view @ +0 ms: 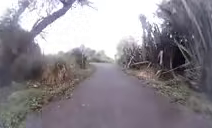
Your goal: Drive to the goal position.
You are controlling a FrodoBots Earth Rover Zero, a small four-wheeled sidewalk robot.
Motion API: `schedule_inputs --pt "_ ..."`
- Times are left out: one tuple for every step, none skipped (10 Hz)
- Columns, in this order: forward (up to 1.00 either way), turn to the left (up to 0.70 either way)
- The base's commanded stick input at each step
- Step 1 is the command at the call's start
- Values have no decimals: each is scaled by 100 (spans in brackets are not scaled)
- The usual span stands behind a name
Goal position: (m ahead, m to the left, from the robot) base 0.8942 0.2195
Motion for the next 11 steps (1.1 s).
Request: schedule_inputs --pt "70 -35" --pt "70 -35" --pt "70 -35" --pt "70 -35" --pt "70 -35" --pt "70 -35" --pt "70 -35" --pt "70 -31" --pt "70 -19" --pt "70 -7" --pt "70 0"
